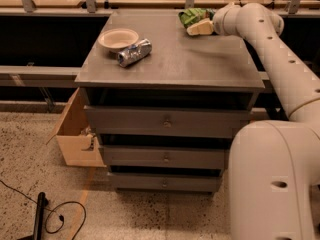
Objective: Move green rice chip bag near redbull can
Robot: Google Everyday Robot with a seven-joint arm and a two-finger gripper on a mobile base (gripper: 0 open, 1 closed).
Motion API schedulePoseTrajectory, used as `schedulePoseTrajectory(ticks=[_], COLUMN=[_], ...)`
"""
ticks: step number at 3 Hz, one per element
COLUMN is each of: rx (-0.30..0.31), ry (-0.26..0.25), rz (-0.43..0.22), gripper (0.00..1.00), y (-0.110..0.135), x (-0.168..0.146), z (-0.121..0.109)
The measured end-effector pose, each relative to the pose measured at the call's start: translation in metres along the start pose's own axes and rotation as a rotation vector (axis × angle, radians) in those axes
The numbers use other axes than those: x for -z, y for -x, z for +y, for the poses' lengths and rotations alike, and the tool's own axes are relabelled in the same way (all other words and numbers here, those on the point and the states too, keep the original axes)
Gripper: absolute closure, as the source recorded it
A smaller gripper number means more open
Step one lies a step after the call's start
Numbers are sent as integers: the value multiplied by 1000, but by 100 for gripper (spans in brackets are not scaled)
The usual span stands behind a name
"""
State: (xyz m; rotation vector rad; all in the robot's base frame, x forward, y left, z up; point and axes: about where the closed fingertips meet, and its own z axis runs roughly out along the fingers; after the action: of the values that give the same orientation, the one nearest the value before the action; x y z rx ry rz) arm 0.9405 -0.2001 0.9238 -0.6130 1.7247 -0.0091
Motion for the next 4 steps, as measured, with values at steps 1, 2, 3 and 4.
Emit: schedulePoseTrajectory(ticks=[1,2,3,4], rx=[4,9,20,30], ry=[-13,-15,6,29], rz=[-13,-16,-25,-32], gripper=[0,0,18,41], y=[0,-1,-2,-3], x=[-23,-47,-61,-69], z=[-1,7,20,31])
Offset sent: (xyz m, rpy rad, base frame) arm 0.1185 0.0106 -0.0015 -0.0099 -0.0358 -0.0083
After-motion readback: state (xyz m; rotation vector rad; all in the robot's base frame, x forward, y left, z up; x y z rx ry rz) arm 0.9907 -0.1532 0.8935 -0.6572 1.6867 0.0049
